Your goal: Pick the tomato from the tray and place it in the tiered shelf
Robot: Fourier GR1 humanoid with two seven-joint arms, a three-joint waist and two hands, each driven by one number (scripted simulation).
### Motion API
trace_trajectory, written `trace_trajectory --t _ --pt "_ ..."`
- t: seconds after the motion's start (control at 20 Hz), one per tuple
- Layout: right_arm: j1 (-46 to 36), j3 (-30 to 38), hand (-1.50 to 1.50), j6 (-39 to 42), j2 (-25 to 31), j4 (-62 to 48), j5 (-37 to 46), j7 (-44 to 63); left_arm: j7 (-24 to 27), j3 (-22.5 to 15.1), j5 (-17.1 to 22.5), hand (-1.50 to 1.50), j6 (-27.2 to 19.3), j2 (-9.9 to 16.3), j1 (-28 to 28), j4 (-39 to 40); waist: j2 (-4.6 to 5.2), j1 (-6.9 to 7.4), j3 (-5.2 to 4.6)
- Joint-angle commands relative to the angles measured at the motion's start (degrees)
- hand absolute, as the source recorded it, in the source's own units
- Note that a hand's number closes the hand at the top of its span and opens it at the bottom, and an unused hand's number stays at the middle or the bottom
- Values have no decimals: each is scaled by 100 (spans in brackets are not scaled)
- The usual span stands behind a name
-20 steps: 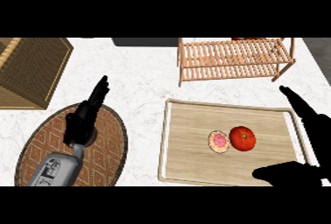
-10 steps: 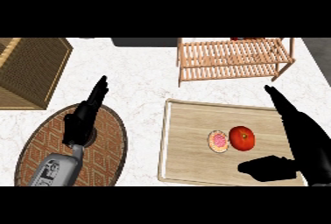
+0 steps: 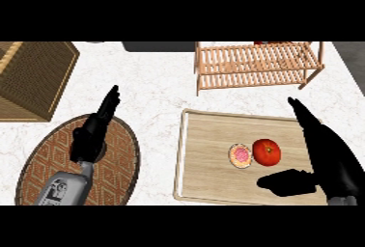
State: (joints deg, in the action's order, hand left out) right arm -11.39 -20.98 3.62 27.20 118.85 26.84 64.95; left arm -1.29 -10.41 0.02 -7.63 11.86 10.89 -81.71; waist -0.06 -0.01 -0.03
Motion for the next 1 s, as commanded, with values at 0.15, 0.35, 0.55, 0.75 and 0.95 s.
trace_trajectory --t 0.15,0.35,0.55,0.75,0.95 --pt "277 353 -150 388 -52 -237 -7 275 328 176 93 0 290 63 -321 65 5 -3 1" --pt "0 -32 -150 592 -521 -131 474 851 83 270 74 0 381 66 -44 -66 1 -3 -1" --pt "294 99 -150 493 -541 -662 589 127 -61 95 -314 0 -125 -384 111 116 5 -16 2" --pt "318 98 -150 543 -721 -871 831 40 173 456 28 0 493 17 -36 131 7 -9 1" --pt "-2 358 -150 578 -998 -1468 964 -269 -496 121 -370 0 148 -347 65 -374 4 21 4"
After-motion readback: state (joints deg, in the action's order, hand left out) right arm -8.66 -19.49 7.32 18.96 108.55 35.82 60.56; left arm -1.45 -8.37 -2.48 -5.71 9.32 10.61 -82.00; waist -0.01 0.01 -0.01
